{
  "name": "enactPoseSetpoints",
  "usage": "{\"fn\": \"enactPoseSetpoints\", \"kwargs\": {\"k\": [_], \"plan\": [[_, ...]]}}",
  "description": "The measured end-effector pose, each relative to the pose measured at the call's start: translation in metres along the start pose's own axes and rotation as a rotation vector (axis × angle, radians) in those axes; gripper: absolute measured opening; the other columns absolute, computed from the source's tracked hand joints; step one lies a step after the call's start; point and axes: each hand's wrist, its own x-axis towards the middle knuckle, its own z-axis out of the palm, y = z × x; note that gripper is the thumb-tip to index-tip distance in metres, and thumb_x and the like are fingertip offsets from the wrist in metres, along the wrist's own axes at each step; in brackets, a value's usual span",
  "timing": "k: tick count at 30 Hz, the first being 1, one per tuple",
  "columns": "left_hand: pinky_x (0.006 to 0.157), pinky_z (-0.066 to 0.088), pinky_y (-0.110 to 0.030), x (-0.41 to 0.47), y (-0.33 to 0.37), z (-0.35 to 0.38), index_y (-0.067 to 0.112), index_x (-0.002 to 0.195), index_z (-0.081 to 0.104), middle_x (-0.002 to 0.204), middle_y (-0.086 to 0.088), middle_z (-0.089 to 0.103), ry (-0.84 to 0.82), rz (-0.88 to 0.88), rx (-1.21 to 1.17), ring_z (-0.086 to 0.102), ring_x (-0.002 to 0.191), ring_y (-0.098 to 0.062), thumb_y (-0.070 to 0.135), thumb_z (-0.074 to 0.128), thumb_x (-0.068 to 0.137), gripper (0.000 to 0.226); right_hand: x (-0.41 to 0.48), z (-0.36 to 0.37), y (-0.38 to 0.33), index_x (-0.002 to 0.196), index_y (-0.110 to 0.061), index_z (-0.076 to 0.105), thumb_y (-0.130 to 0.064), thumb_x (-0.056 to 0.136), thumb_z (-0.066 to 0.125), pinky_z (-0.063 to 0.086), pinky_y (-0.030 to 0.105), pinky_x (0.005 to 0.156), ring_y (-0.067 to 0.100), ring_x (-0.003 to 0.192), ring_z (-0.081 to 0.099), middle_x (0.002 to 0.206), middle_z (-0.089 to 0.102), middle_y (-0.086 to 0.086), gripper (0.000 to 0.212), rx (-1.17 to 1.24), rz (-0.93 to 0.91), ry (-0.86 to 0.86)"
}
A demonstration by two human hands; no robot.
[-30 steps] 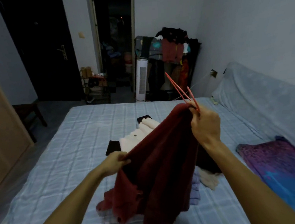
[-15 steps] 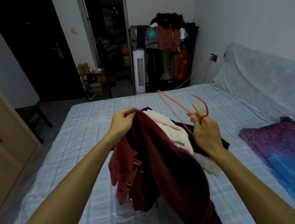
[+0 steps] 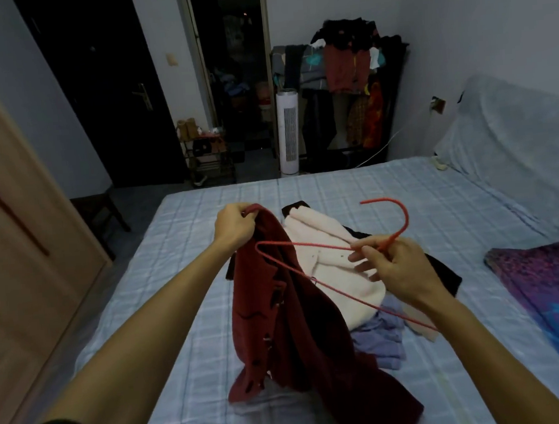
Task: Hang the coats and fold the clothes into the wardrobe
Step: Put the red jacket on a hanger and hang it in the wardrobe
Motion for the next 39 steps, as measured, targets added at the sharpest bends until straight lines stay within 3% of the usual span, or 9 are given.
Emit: {"fn": "enactPoseSetpoints", "kwargs": {"k": [3, 8, 15, 22, 26, 29, 33, 37, 39], "plan": [[0.071, 0.047, -0.028, -0.004, 0.005, 0.005, 0.021, 0.101, 0.072, 0.092, 0.001, 0.071, -0.019, 0.136, 0.114, 0.063, 0.084, -0.016, 0.016, 0.051, 0.094, 0.023, 0.002, 0.016, -0.001, 0.091, -0.019, 0.068, -0.004, 0.093, 0.052, 0.049, 0.016, 0.058, 0.008, 0.066, 0.069, 0.079, 0.073, -0.005, 0.022, -0.05, -0.008, 0.013], [0.077, 0.049, -0.033, -0.008, 0.007, -0.002, 0.023, 0.105, 0.071, 0.102, 0.001, 0.071, 0.041, 0.28, 0.263, 0.063, 0.096, -0.021, 0.018, 0.051, 0.094, 0.023, 0.007, 0.023, -0.002, 0.089, -0.02, 0.069, -0.009, 0.092, 0.052, 0.054, 0.025, 0.069, 0.003, 0.063, 0.068, 0.074, 0.071, -0.011, 0.02, -0.119, 0.004, 0.047], [0.08, 0.048, -0.034, -0.007, 0.0, -0.011, 0.022, 0.108, 0.069, 0.109, 0.0, 0.07, 0.06, 0.296, 0.3, 0.062, 0.102, -0.022, 0.017, 0.051, 0.094, 0.024, 0.002, 0.008, 0.004, 0.092, -0.016, 0.07, -0.006, 0.093, 0.052, 0.051, 0.019, 0.059, 0.006, 0.064, 0.069, 0.076, 0.072, -0.006, 0.021, -0.072, 0.051, 0.056], [0.071, 0.043, -0.031, -0.013, 0.007, -0.005, 0.028, 0.105, 0.069, 0.105, 0.003, 0.07, 0.052, 0.307, 0.362, 0.062, 0.099, -0.021, 0.021, 0.048, 0.095, 0.024, -0.001, 0.014, 0.001, 0.093, -0.016, 0.069, -0.006, 0.093, 0.05, 0.051, 0.017, 0.056, 0.007, 0.065, 0.069, 0.08, 0.073, -0.004, 0.022, -0.045, 0.04, 0.076], [0.072, 0.046, -0.035, -0.033, 0.036, 0.024, 0.028, 0.103, 0.067, 0.1, 0.0, 0.071, 0.027, 0.429, 0.437, 0.063, 0.094, -0.027, 0.027, 0.047, 0.093, 0.022, 0.005, 0.05, -0.001, 0.092, -0.026, 0.07, -0.017, 0.089, 0.052, 0.052, 0.028, 0.065, 0.011, 0.07, 0.069, 0.079, 0.072, -0.008, 0.02, -0.169, 0.003, 0.059], [0.068, 0.044, -0.035, -0.045, 0.049, 0.029, 0.027, 0.104, 0.065, 0.093, -0.003, 0.071, 0.067, 0.504, 0.429, 0.063, 0.087, -0.028, 0.027, 0.046, 0.093, 0.022, 0.007, 0.064, 0.003, 0.095, -0.022, 0.071, -0.016, 0.089, 0.056, 0.05, 0.029, 0.076, 0.017, 0.082, 0.067, 0.084, 0.072, -0.004, 0.018, -0.307, 0.031, 0.21], [0.061, 0.036, -0.031, -0.057, 0.051, 0.019, 0.019, 0.11, 0.064, 0.088, -0.009, 0.07, 0.156, 0.531, 0.41, 0.063, 0.078, -0.03, 0.026, 0.046, 0.095, 0.025, 0.008, 0.059, 0.011, 0.096, -0.021, 0.071, -0.012, 0.09, 0.056, 0.046, 0.023, 0.071, 0.018, 0.079, 0.068, 0.084, 0.073, 0.0, 0.019, -0.199, 0.005, 0.407], [0.053, 0.044, -0.033, -0.08, 0.064, 0.04, 0.014, 0.093, 0.066, 0.082, -0.006, 0.07, 0.129, 0.769, 0.49, 0.064, 0.07, -0.028, 0.024, 0.042, 0.088, 0.027, 0.011, 0.069, 0.005, 0.095, -0.015, 0.071, -0.013, 0.089, 0.052, 0.055, 0.041, 0.073, 0.019, 0.078, 0.069, 0.085, 0.073, 0.002, 0.02, -0.101, -0.138, 0.462], [0.072, 0.047, -0.036, -0.076, 0.06, 0.042, 0.013, 0.092, 0.066, 0.093, -0.004, 0.068, 0.068, 0.931, 0.439, 0.061, 0.09, -0.025, 0.026, 0.047, 0.088, 0.023, 0.011, 0.066, 0.007, 0.095, -0.013, 0.071, -0.018, 0.089, 0.051, 0.056, 0.044, 0.07, 0.019, 0.077, 0.07, 0.085, 0.073, 0.002, 0.021, -0.055, -0.189, 0.509]]}}
